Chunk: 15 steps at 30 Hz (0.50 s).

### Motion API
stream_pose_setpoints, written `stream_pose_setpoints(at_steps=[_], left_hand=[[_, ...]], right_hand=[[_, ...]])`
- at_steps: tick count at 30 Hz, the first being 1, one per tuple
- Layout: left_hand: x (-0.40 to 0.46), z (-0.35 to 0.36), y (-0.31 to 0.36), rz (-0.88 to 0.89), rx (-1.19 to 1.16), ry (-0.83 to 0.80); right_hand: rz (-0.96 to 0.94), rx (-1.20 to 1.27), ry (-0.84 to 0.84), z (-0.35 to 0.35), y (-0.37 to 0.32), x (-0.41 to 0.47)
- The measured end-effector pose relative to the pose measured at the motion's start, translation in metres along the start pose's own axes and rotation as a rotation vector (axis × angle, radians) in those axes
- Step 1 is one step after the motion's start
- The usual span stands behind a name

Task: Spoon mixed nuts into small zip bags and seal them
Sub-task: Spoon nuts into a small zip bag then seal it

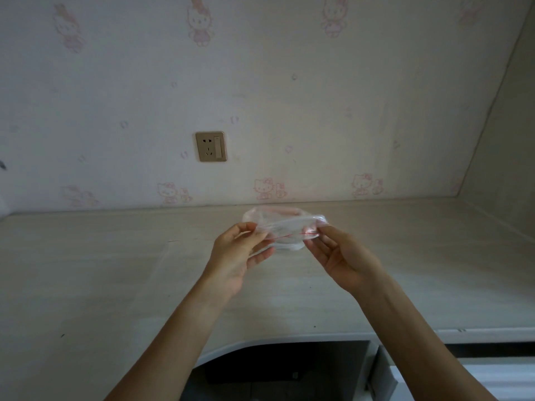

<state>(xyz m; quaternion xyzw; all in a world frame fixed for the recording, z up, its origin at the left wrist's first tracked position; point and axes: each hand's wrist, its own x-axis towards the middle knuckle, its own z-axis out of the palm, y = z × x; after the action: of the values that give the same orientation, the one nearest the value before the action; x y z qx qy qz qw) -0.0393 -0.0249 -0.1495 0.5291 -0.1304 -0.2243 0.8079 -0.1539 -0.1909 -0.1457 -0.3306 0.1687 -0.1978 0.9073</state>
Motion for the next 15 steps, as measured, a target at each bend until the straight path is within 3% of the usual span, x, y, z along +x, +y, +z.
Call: stream_pose_setpoints(at_steps=[3, 6, 12, 15], left_hand=[[-0.005, 0.005, 0.007, -0.125, -0.184, -0.101], [-0.008, 0.009, 0.010, -0.128, -0.248, -0.182], [-0.015, 0.013, 0.007, 0.026, 0.113, -0.200], [-0.016, 0.017, 0.008, -0.009, 0.144, -0.152]], right_hand=[[0.019, 0.054, -0.038, 0.000, 0.001, 0.000], [0.034, 0.066, -0.085, 0.001, 0.000, 0.000], [0.069, -0.062, -0.072, 0.006, -0.005, 0.003], [0.071, -0.136, -0.083, 0.007, -0.003, 0.003]])
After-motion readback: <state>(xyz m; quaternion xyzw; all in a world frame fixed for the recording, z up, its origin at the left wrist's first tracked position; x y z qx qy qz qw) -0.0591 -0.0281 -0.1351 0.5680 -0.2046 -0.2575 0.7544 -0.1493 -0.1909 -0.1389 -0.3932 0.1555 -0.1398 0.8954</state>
